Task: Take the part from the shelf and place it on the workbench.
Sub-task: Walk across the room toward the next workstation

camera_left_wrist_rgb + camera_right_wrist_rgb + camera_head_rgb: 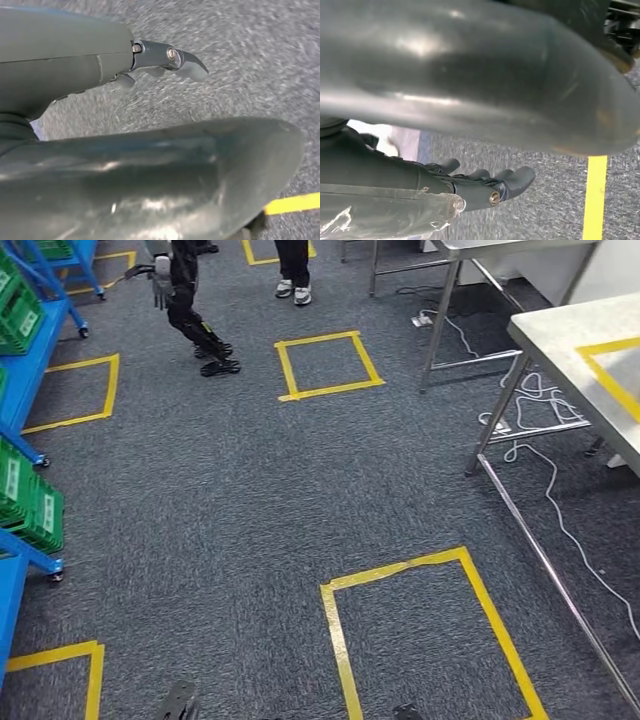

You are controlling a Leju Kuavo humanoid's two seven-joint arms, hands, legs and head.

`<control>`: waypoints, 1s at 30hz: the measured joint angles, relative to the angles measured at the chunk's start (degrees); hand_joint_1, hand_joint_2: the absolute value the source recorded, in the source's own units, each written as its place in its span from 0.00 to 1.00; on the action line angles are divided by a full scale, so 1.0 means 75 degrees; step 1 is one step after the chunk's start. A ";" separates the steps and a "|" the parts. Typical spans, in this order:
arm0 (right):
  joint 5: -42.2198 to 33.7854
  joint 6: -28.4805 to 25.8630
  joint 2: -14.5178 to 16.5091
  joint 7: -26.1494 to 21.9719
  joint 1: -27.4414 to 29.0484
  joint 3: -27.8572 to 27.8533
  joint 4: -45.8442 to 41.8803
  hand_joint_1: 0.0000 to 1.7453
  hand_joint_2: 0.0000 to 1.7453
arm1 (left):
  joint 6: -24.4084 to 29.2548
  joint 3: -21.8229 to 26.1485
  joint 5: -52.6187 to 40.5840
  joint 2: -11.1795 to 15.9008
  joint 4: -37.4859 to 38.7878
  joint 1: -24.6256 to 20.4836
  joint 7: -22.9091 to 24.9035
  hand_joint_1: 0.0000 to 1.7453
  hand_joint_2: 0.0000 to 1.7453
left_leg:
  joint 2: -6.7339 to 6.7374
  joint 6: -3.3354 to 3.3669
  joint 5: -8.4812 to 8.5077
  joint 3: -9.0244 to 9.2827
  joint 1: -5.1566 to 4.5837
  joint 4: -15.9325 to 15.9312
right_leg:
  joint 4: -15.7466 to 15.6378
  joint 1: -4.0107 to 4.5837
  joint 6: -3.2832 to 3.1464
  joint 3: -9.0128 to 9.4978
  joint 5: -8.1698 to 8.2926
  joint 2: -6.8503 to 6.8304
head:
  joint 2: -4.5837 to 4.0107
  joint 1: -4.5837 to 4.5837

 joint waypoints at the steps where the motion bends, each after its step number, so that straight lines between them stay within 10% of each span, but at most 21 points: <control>1: 0.0000 -0.0001 -0.0002 0.0001 0.0002 0.0000 0.0000 0.00 0.00 | 0.0000 0.0000 -0.0001 -0.0007 0.0000 0.0007 0.0001 0.00 0.00 | 0.0036 -0.0017 -0.0015 -0.0070 0.0013 0.0198 | 0.0001 0.0001 0.0001 -0.0006 -0.0004 -0.0119 | -0.0001 -0.0005; 5: 0.0002 -0.0001 -0.0008 0.0000 -0.0021 0.0000 0.0000 0.00 0.00 | 0.0007 0.0001 -0.0008 -0.0017 0.0001 0.0005 0.0005 0.00 0.00 | 0.0520 -0.0057 0.0742 0.0798 0.0037 -0.1259 | 0.0041 0.0017 0.0095 0.0026 -0.0076 -0.0489 | 0.0002 -0.0020; 7: 0.0007 -0.0005 -0.0015 -0.0001 -0.0024 0.0000 -0.0001 0.00 0.00 | 0.0009 0.0001 -0.0040 -0.0032 0.0000 -0.0033 0.0014 0.00 0.00 | 0.0771 0.0045 0.0826 0.1071 0.0002 -0.1792 | 0.0081 0.0075 0.0182 0.0040 -0.0139 -0.0648 | 0.0001 -0.0011; 9: 0.0009 -0.0008 -0.0019 -0.0010 -0.0036 0.0000 -0.0003 0.00 0.00 | 0.0011 0.0001 -0.0074 -0.0034 0.0000 -0.0040 0.0031 0.00 0.00 | 0.0625 0.0200 0.0792 0.1057 -0.0020 -0.1835 | 0.0078 0.0088 0.0246 0.0080 -0.0181 -0.0824 | 0.0001 0.0015; 12: 0.0007 -0.0007 -0.0019 -0.0040 -0.0061 0.0000 -0.0001 0.00 0.00 | 0.0018 0.0003 -0.0118 -0.0028 0.0000 -0.0028 0.0052 0.00 0.00 | 0.0354 0.0346 0.0816 0.1055 -0.0001 -0.1853 | 0.0527 0.0027 0.0347 -0.0068 -0.0529 -0.0438 | 0.0000 0.0043; 16: -0.0005 -0.0004 -0.0019 -0.0046 -0.0016 0.0000 0.0000 0.00 0.00 | 0.0031 0.0003 -0.0186 -0.0047 0.0000 -0.0073 0.0084 0.00 0.00 | -0.0074 0.0416 0.0831 0.1045 -0.0015 -0.1851 | 0.2385 0.0017 0.0326 -0.1015 -0.1235 0.0099 | 0.0001 0.0076; 21: -0.0009 0.0001 -0.0028 -0.0016 -0.0009 -0.0001 0.0000 0.00 0.00 | 0.0041 0.0003 -0.0228 -0.0066 0.0000 -0.0067 0.0152 0.00 0.00 | -0.0608 0.0362 0.0844 0.1045 -0.0006 -0.1830 | 0.0515 -0.0038 0.0228 -0.0326 -0.0081 0.0705 | 0.0000 0.0076; 24: -0.0009 0.0008 -0.0028 0.0008 -0.0014 -0.0002 0.0000 0.00 0.00 | 0.0039 0.0005 -0.0228 -0.0077 0.0001 -0.0038 0.0165 0.00 0.00 | -0.0859 0.0206 0.0927 0.0953 0.0043 -0.1869 | 0.0202 -0.0037 0.0198 -0.0192 -0.0022 0.0803 | -0.0001 0.0071; 27: -0.0010 0.0009 -0.0030 0.0013 -0.0015 -0.0006 -0.0001 0.00 0.00 | 0.0040 0.0009 -0.0228 -0.0077 0.0003 0.0008 0.0179 0.00 0.00 | -0.0435 0.0099 0.0699 0.0781 0.0016 -0.1595 | 0.0090 -0.0034 0.0066 -0.0157 0.0061 0.0504 | 0.0000 0.0028; 30: -0.0012 0.0010 -0.0032 0.0014 0.0007 -0.0007 0.0000 0.00 0.00 | 0.0039 0.0009 -0.0228 -0.0085 0.0003 -0.0026 0.0181 0.00 0.00 | 0.0001 0.0044 -0.0008 0.0168 -0.0009 -0.0252 | 0.0054 -0.0007 0.0004 -0.0150 0.0066 0.0131 | 0.0000 -0.0012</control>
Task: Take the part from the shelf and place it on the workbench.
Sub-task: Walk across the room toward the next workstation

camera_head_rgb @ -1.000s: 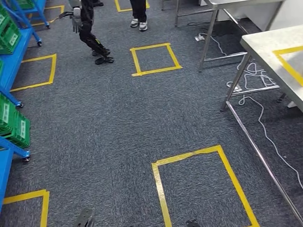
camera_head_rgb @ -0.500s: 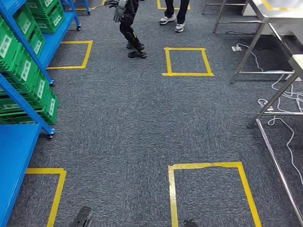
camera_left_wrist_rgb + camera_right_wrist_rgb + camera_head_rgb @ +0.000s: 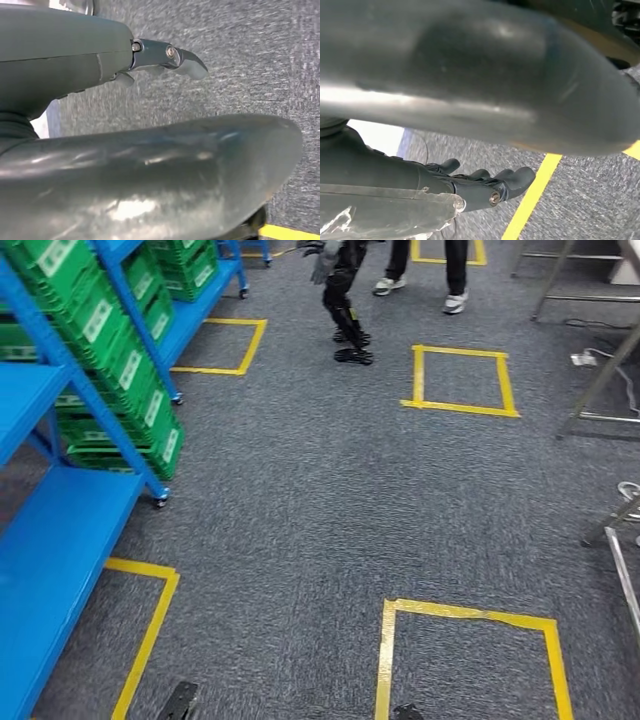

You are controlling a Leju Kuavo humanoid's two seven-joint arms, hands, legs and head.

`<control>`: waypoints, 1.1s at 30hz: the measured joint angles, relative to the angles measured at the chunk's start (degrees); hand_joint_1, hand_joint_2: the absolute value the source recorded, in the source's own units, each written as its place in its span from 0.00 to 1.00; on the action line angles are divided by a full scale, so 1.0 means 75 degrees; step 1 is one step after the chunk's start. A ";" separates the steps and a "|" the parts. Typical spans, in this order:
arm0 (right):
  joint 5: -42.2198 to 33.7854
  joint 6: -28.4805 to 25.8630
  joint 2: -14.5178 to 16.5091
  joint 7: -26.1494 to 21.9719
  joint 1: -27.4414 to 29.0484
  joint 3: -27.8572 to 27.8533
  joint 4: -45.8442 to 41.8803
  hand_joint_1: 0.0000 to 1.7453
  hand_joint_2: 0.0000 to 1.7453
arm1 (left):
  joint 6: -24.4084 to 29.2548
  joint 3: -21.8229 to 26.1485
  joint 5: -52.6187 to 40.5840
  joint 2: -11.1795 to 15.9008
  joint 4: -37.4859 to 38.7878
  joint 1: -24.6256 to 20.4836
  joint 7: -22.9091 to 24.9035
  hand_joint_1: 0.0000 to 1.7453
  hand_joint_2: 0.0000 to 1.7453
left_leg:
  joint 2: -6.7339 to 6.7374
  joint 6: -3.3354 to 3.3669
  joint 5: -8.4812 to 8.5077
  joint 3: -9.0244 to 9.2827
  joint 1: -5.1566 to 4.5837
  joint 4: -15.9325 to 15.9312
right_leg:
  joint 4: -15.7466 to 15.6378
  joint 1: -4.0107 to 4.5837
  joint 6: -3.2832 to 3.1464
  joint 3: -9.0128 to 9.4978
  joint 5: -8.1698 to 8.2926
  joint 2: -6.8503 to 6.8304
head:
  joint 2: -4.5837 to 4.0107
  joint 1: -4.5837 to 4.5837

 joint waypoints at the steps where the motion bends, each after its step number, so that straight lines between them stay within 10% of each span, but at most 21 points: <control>1: 0.0000 0.0001 -0.0001 0.0001 0.0005 -0.0001 0.0000 0.00 0.00 | -0.0001 0.0001 0.0000 -0.0004 0.0000 0.0004 0.0002 0.00 0.00 | 0.0022 -0.0012 -0.0095 -0.0139 0.0001 0.0338 | 0.0001 0.0005 -0.0008 0.0000 -0.0007 -0.0124 | 0.0000 0.0000; 3: 0.0001 0.0001 -0.0001 0.0004 -0.0003 -0.0001 0.0000 0.00 0.00 | -0.0001 0.0002 0.0000 -0.0009 0.0000 0.0029 0.0008 0.00 0.00 | 0.0063 -0.0014 0.0126 -0.0008 0.0000 0.0197 | 0.0002 0.0008 -0.0008 0.0009 -0.0020 -0.0334 | 0.0000 -0.0003; 7: 0.0003 0.0001 -0.0001 0.0008 -0.0023 -0.0001 0.0000 0.00 0.00 | -0.0001 0.0003 0.0000 -0.0005 0.0000 -0.0011 0.0011 0.00 0.00 | 0.0616 0.0124 0.0774 0.0967 -0.0092 -0.1544 | 0.0029 0.0066 0.0090 0.0050 -0.0081 -0.0654 | 0.0000 -0.0007; 10: 0.0006 0.0004 -0.0001 0.0010 -0.0038 -0.0001 0.0000 0.00 0.00 | 0.0002 0.0004 0.0001 -0.0001 0.0000 0.0002 0.0012 0.00 0.00 | 0.0506 0.0276 0.0782 0.1010 -0.0117 -0.1716 | 0.0027 0.0084 0.0192 0.0085 -0.0127 -0.0848 | -0.0001 -0.0009; 14: 0.0007 0.0008 -0.0001 0.0010 -0.0038 -0.0001 0.0000 0.00 0.00 | 0.0015 0.0007 0.0000 -0.0002 0.0000 0.0016 0.0012 0.00 0.00 | 0.0166 0.0420 0.0835 0.1017 -0.0052 -0.1753 | 0.1195 0.0019 0.0339 -0.0395 -0.0807 -0.0175 | 0.0000 0.0055; 17: 0.0001 0.0010 -0.0002 0.0012 -0.0003 -0.0003 0.0000 0.00 0.00 | 0.0016 0.0007 -0.0001 -0.0009 0.0000 0.0026 0.0017 0.00 0.00 | -0.0126 0.0439 0.0842 0.1016 -0.0048 -0.1751 | 0.2279 0.0008 0.0371 -0.0959 -0.1109 -0.0039 | 0.0001 0.0063; 21: 0.0001 0.0012 -0.0003 0.0013 0.0002 -0.0007 0.0000 0.00 0.00 | 0.0018 0.0009 -0.0013 -0.0010 0.0000 0.0034 0.0023 0.00 0.00 | -0.0550 0.0359 0.0843 0.1004 -0.0018 -0.1698 | 0.0605 -0.0098 0.0385 -0.0242 -0.0180 0.0401 | 0.0000 0.0064; 23: 0.0002 0.0021 -0.0001 0.0013 0.0002 -0.0007 0.0000 0.00 0.00 | 0.0021 0.0009 -0.0037 -0.0008 0.0000 0.0024 0.0023 0.00 0.00 | -0.0717 0.0267 0.0871 0.0925 -0.0011 -0.1665 | 0.0168 -0.0138 0.0367 -0.0040 -0.0103 0.0656 | 0.0001 0.0059; 25: 0.0004 0.0028 -0.0002 0.0015 -0.0003 -0.0011 0.0000 0.00 0.00 | 0.0023 0.0009 -0.0067 -0.0001 0.0001 0.0054 0.0023 0.00 0.00 | -0.0843 0.0175 0.0920 0.0860 0.0016 -0.1682 | 0.0151 -0.0114 0.0278 -0.0033 -0.0097 0.0536 | 0.0000 0.0055; 30: 0.0005 0.0025 -0.0006 0.0009 0.0008 -0.0017 0.0000 0.00 0.00 | 0.0023 0.0009 -0.0095 -0.0004 0.0003 0.0040 0.0034 0.00 0.00 | -0.0024 0.0043 0.0077 0.0174 -0.0031 -0.0236 | 0.0096 -0.0062 0.0075 -0.0025 -0.0048 0.0007 | 0.0001 -0.0047; 33: 0.0005 0.0027 -0.0007 0.0009 0.0022 -0.0019 0.0000 0.00 0.00 | 0.0022 0.0009 -0.0134 -0.0020 0.0003 0.0047 0.0047 0.00 0.00 | 0.0048 0.0054 -0.0025 -0.0071 -0.0032 0.0407 | 0.0096 -0.0028 0.0054 -0.0024 -0.0063 -0.0331 | 0.0000 -0.0048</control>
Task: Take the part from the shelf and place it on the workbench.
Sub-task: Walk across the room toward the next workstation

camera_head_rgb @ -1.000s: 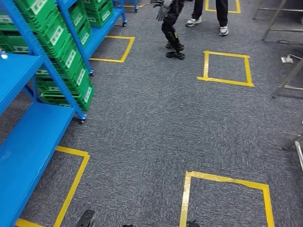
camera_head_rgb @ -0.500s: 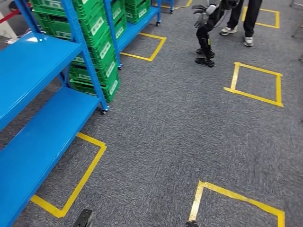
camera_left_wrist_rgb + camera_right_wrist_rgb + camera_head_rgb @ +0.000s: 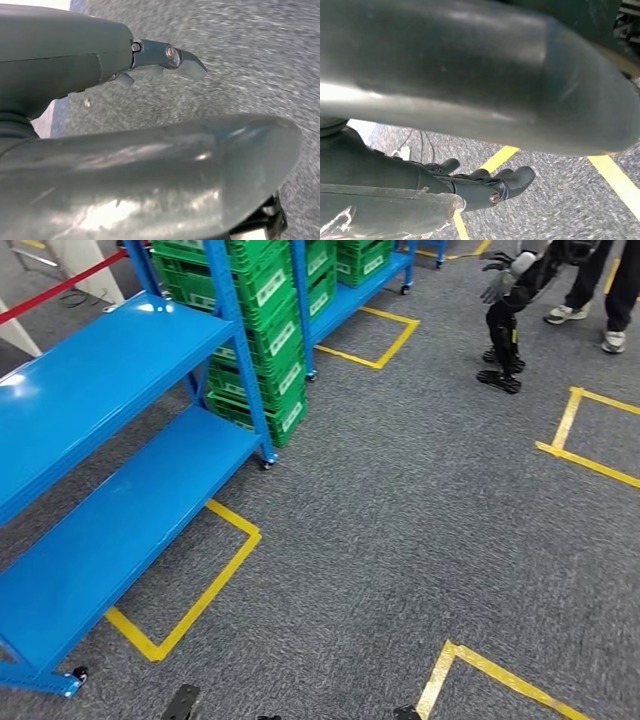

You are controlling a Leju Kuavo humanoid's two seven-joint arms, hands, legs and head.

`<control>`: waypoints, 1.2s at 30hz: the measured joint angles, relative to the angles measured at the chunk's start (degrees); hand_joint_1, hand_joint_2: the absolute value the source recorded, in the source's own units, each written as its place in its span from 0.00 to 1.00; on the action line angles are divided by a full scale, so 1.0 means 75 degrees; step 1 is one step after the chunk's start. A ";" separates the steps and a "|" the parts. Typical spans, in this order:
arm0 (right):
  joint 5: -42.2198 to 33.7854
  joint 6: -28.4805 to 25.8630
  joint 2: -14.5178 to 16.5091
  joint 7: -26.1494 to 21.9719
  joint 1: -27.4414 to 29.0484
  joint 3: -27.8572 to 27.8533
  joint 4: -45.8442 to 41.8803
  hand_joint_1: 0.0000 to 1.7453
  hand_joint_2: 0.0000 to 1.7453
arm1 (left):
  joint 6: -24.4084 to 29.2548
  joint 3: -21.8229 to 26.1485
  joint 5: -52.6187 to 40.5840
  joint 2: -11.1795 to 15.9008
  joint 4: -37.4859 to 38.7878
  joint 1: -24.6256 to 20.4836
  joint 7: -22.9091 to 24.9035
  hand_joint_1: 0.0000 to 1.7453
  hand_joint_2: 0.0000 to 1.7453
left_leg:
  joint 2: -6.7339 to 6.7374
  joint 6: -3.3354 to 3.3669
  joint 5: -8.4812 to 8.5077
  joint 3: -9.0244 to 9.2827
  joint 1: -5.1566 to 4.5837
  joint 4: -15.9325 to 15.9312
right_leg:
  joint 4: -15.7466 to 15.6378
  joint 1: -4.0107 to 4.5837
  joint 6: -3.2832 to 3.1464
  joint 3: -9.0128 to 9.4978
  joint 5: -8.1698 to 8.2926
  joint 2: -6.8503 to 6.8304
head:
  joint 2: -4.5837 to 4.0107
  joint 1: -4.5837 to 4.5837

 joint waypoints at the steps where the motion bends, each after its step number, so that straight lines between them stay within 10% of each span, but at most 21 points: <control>1: 0.0001 0.0000 0.0000 -0.0001 -0.0008 0.0000 0.0000 0.00 0.00 | 0.0001 0.0000 -0.0015 0.0002 0.0000 0.0006 0.0008 0.00 0.00 | 0.0039 0.0022 0.0215 0.0195 -0.0007 -0.0330 | 0.0000 0.0005 0.0002 0.0009 -0.0004 -0.0091 | 0.0000 -0.0001; 5: -0.0001 0.0000 0.0000 -0.0007 -0.0039 0.0000 0.0000 0.00 0.00 | 0.0002 0.0000 -0.0042 0.0014 0.0000 -0.0060 0.0020 0.00 0.00 | 0.0604 0.0171 0.0768 0.1089 -0.0128 -0.1987 | 0.0024 0.0084 0.0089 0.0031 -0.0052 -0.0413 | 0.0001 -0.0008; 7: -0.0001 0.0000 0.0000 -0.0009 -0.0051 0.0000 -0.0001 0.00 0.00 | 0.0001 0.0000 -0.0046 0.0014 0.0000 -0.0060 0.0022 0.00 0.00 | 0.0501 0.0241 0.0749 0.1086 -0.0139 -0.2085 | 0.0007 0.0101 0.0153 0.0055 -0.0067 -0.0569 | 0.0002 -0.0004; 9: 0.0000 0.0001 0.0000 -0.0013 -0.0069 0.0000 -0.0001 0.00 0.00 | 0.0002 0.0000 -0.0051 0.0021 0.0000 -0.0023 0.0032 0.00 0.00 | 0.0332 0.0320 0.0787 0.1098 -0.0100 -0.2128 | 0.0141 0.0074 0.0237 0.0025 -0.0195 -0.0341 | 0.0002 0.0013; 12: -0.0001 0.0003 0.0000 -0.0020 -0.0051 -0.0001 0.0000 0.00 0.00 | 0.0007 0.0000 -0.0078 0.0019 0.0000 -0.0062 0.0046 0.00 0.00 | 0.0064 0.0409 0.0826 0.1100 -0.0047 -0.2152 | 0.1351 0.0029 0.0324 -0.0512 -0.0848 0.0231 | 0.0002 0.0071; 15: -0.0002 0.0004 -0.0006 -0.0019 -0.0007 -0.0003 0.0000 0.00 0.00 | 0.0007 0.0000 -0.0111 0.0015 0.0000 -0.0061 0.0063 0.00 0.00 | -0.0237 0.0412 0.0832 0.1096 -0.0039 -0.2147 | 0.2225 0.0016 0.0374 -0.0980 -0.1036 0.0300 | 0.0000 0.0090; 19: -0.0001 0.0006 -0.0014 -0.0021 -0.0013 -0.0003 -0.0001 0.00 0.00 | 0.0006 0.0000 -0.0127 0.0021 0.0000 -0.0083 0.0077 0.00 0.00 | -0.0662 0.0277 0.0825 0.1045 -0.0015 -0.2044 | 0.0551 -0.0128 0.0422 -0.0236 -0.0144 0.0827 | 0.0000 0.0098; 21: -0.0002 0.0002 -0.0013 -0.0020 -0.0017 -0.0003 0.0000 0.00 0.00 | 0.0006 0.0000 -0.0131 0.0026 0.0000 -0.0102 0.0077 0.00 0.00 | -0.0836 0.0180 0.0847 0.0949 -0.0008 -0.1987 | 0.0187 -0.0161 0.0357 -0.0061 -0.0113 0.1038 | -0.0001 0.0106; 23: -0.0004 -0.0003 -0.0012 -0.0018 -0.0024 -0.0005 0.0000 0.00 0.00 | 0.0008 0.0002 -0.0131 0.0042 0.0000 -0.0068 0.0077 0.00 0.00 | -0.0916 0.0099 0.0881 0.0886 0.0022 -0.1994 | 0.0177 -0.0138 0.0232 -0.0058 -0.0108 0.0870 | -0.0001 0.0106; 27: -0.0005 -0.0004 -0.0009 -0.0023 -0.0025 -0.0007 0.0000 0.00 0.00 | 0.0009 0.0006 -0.0132 0.0034 0.0000 -0.0067 0.0076 0.00 0.00 | -0.0145 -0.0019 0.0223 0.0349 -0.0018 -0.0897 | 0.0137 -0.0096 0.0068 -0.0046 -0.0077 0.0435 | 0.0001 -0.0007; 30: -0.0005 -0.0012 -0.0012 -0.0017 0.0008 -0.0009 0.0000 0.00 0.00 | 0.0009 0.0006 -0.0138 0.0017 0.0000 -0.0074 0.0075 0.00 0.00 | -0.0003 -0.0016 -0.0094 -0.0106 -0.0013 0.0118 | 0.0138 -0.0045 0.0028 -0.0042 -0.0101 0.0062 | 0.0000 -0.0016; 34: -0.0005 -0.0031 -0.0012 -0.0010 -0.0027 -0.0009 0.0000 0.00 0.00 | 0.0019 0.0007 -0.0141 0.0018 0.0000 -0.0058 0.0076 0.00 0.00 | 0.0421 0.0133 0.0688 0.0776 -0.0112 -0.1473 | 0.0142 0.0006 0.0068 0.0023 -0.0153 -0.0298 | 0.0002 -0.0021; 36: -0.0005 -0.0042 -0.0012 -0.0011 -0.0039 -0.0009 0.0000 0.00 0.00 | 0.0024 0.0010 -0.0143 0.0017 0.0000 -0.0093 0.0075 0.00 0.00 | 0.0638 0.0209 0.0739 0.0999 -0.0186 -0.1956 | 0.0128 0.0049 0.0127 0.0050 -0.0184 -0.0462 | 0.0001 -0.0022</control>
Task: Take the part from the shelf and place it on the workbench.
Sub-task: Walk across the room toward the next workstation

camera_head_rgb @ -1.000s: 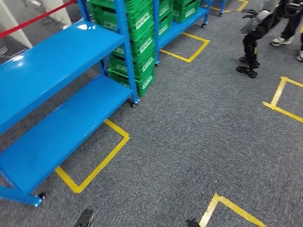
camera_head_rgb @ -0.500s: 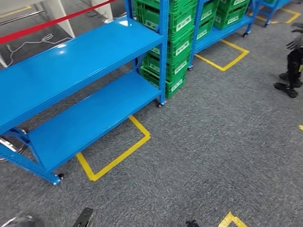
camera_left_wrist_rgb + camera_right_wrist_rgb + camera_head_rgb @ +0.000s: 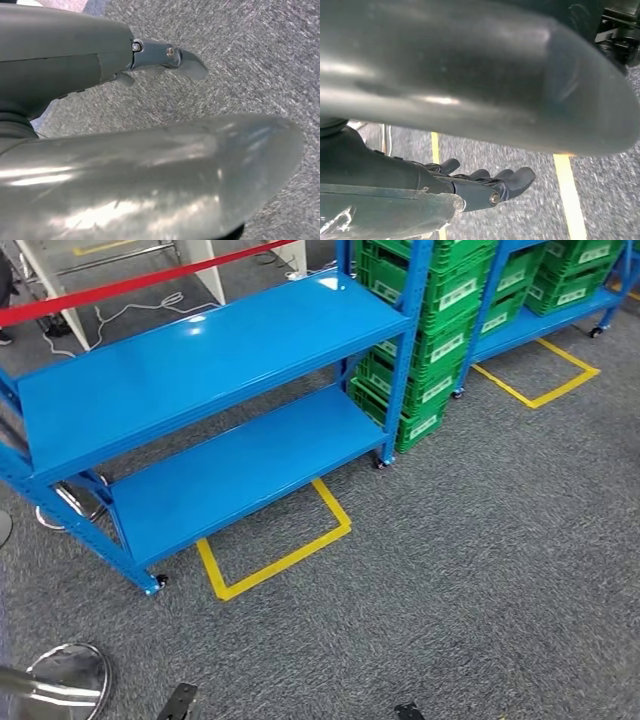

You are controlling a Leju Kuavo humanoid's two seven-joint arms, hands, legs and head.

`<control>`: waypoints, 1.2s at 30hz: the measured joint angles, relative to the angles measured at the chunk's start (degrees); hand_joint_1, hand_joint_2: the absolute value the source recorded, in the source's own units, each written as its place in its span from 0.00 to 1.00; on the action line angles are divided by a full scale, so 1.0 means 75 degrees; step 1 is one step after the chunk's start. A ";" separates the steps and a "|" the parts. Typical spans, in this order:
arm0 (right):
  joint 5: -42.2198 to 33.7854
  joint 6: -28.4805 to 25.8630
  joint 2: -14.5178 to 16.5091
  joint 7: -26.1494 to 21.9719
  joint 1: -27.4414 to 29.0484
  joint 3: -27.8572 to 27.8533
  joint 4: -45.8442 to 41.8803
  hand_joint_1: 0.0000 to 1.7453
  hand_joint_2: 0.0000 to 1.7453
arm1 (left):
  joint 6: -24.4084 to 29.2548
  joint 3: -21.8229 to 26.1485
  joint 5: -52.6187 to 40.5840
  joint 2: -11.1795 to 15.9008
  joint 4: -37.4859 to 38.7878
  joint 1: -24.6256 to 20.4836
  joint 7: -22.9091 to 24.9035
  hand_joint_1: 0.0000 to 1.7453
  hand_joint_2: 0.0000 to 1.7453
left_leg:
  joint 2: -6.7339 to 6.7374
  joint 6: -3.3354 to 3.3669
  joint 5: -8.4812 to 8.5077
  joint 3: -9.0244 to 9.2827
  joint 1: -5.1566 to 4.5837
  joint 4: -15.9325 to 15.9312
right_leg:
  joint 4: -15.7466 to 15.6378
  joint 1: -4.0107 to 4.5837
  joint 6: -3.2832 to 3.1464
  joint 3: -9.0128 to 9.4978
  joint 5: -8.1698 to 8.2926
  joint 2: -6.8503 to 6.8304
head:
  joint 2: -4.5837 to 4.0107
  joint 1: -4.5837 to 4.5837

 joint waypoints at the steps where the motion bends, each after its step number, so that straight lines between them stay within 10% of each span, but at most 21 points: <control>1: 0.0000 -0.0003 0.0000 -0.0001 -0.0006 0.0000 0.0000 0.00 0.00 | 0.0002 0.0004 0.0000 0.0000 0.0000 -0.0002 0.0000 0.00 0.00 | -0.0062 0.0031 -0.0005 -0.0003 -0.0013 -0.0044 | -0.0015 0.0019 0.0031 0.0019 -0.0010 -0.0090 | -0.0001 0.0002; 4: 0.0001 -0.0004 0.0001 -0.0004 -0.0032 0.0000 0.0000 0.00 0.00 | 0.0015 0.0026 0.0000 0.0007 0.0000 0.0047 0.0002 0.00 0.00 | -0.0321 0.0140 0.0053 0.0033 0.0063 -0.0119 | 0.0152 0.0003 0.0147 -0.0010 -0.0184 0.0117 | 0.0000 0.0031; 6: 0.0003 -0.0003 0.0002 -0.0006 -0.0031 0.0000 0.0000 0.00 0.00 | 0.0023 0.0033 -0.0003 0.0006 0.0000 0.0042 0.0002 0.00 0.00 | -0.0494 0.0197 0.0078 0.0046 0.0106 -0.0144 | 0.0945 -0.0020 0.0203 -0.0347 -0.0616 0.0578 | 0.0000 0.0072; 9: 0.0002 -0.0001 0.0001 0.0010 0.0016 -0.0004 0.0000 0.00 0.00 | 0.0023 0.0033 -0.0018 -0.0004 0.0000 0.0056 0.0001 0.00 0.00 | -0.0811 0.0217 0.0086 0.0043 0.0121 -0.0138 | 0.2110 -0.0028 0.0230 -0.0945 -0.0986 0.0755 | -0.0001 0.0093; 13: 0.0007 0.0000 0.0007 0.0015 0.0035 -0.0006 0.0002 0.00 0.00 | 0.0024 0.0039 -0.0023 0.0000 0.0000 0.0089 0.0002 0.00 0.00 | -0.1260 0.0099 0.0082 0.0027 0.0177 -0.0056 | 0.0547 -0.0139 0.0286 -0.0292 -0.0074 0.1173 | -0.0001 0.0097; 15: 0.0011 0.0001 0.0019 0.0016 0.0032 -0.0007 0.0005 0.00 0.00 | 0.0029 0.0047 -0.0023 0.0005 0.0000 0.0087 0.0003 0.00 0.00 | -0.1436 -0.0004 0.0097 -0.0043 0.0184 -0.0015 | 0.0067 -0.0185 0.0239 -0.0056 0.0021 0.1454 | -0.0001 0.0095; 17: 0.0015 0.0001 0.0028 0.0025 0.0025 -0.0009 0.0006 0.00 0.00 | 0.0036 0.0080 -0.0032 0.0017 0.0001 0.0119 0.0002 0.00 0.00 | -0.1590 -0.0103 0.0158 -0.0096 0.0206 -0.0051 | 0.0047 -0.0161 0.0105 -0.0038 0.0033 0.1348 | -0.0001 0.0089; 22: 0.0017 -0.0018 0.0034 0.0034 0.0038 -0.0012 0.0003 0.00 0.00 | 0.0046 0.0152 -0.0051 0.0003 0.0003 0.0113 0.0001 0.00 0.00 | -0.0775 -0.0263 -0.0602 -0.0780 0.0167 0.1299 | 0.0009 -0.0145 -0.0085 -0.0046 0.0077 0.0818 | -0.0001 -0.0065; 25: 0.0018 -0.0037 0.0031 0.0038 0.0067 -0.0015 0.0003 0.00 0.00 | 0.0046 0.0166 -0.0057 -0.0011 0.0003 0.0126 0.0002 0.00 0.00 | -0.0632 -0.0260 -0.0754 -0.1104 0.0175 0.2043 | 0.0010 -0.0110 -0.0109 -0.0048 0.0059 0.0467 | -0.0001 -0.0069; 29: 0.0017 -0.0065 0.0034 0.0036 0.0037 -0.0015 0.0003 0.00 0.00 | 0.0046 0.0178 -0.0076 -0.0003 0.0002 0.0111 0.0002 0.00 0.00 | -0.0138 -0.0074 -0.0026 -0.0129 0.0060 0.0314 | 0.0015 -0.0049 -0.0052 -0.0005 0.0010 0.0138 | -0.0001 -0.0073; 32: -0.0001 -0.0085 0.0033 0.0009 0.0018 -0.0017 0.0003 0.00 0.00 | 0.0046 0.0181 -0.0079 -0.0001 0.0002 0.0098 0.0002 0.00 0.00 | -0.0070 0.0032 -0.0005 0.0031 0.0006 -0.0056 | -0.0036 -0.0006 0.0051 0.0051 -0.0017 -0.0060 | -0.0001 -0.0077; 36: -0.0025 -0.0106 0.0034 -0.0058 -0.0009 -0.0026 0.0003 0.00 0.00 | 0.0048 0.0187 -0.0103 0.0004 0.0003 0.0141 0.0003 0.00 0.00 | -0.0274 0.0170 0.0060 0.0102 0.0098 -0.0175 | 0.0672 -0.0038 0.0200 -0.0232 -0.0463 0.0477 | -0.0001 -0.0030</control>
